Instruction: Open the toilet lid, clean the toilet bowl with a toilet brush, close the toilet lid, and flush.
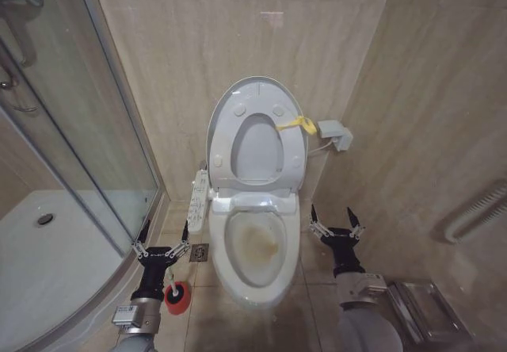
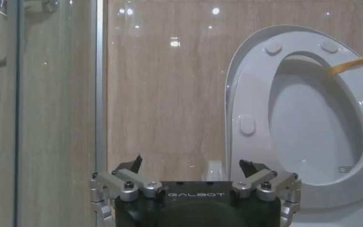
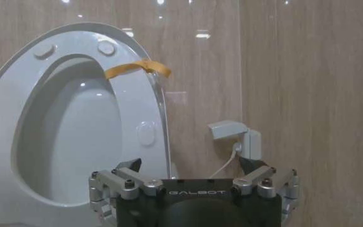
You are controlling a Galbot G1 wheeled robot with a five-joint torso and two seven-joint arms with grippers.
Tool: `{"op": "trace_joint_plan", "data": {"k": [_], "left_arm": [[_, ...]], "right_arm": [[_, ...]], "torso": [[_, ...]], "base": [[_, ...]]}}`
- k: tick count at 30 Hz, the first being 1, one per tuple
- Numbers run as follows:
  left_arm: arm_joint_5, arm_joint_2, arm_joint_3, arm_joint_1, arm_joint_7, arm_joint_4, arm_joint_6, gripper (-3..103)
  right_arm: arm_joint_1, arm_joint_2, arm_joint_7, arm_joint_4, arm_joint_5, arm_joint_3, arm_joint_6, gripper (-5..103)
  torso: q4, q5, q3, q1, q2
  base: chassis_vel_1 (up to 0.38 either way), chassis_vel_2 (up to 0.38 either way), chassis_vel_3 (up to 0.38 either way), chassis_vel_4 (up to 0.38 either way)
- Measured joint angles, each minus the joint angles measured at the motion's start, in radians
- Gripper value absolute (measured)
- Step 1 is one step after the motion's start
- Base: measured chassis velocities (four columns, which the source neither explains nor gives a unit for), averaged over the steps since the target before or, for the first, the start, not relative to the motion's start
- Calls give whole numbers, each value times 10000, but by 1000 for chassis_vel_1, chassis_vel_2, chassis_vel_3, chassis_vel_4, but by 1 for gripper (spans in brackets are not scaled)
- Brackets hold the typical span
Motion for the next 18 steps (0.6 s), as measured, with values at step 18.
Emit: {"op": "trace_joint_plan", "data": {"k": [18], "left_arm": [[384, 23, 30, 191, -505, 958, -809, 100]], "right_arm": [[-4, 0, 0, 0, 0, 0, 0, 100]], "torso": [[-2, 1, -3, -8, 3]], "base": [[-41, 37, 50, -46]]}}
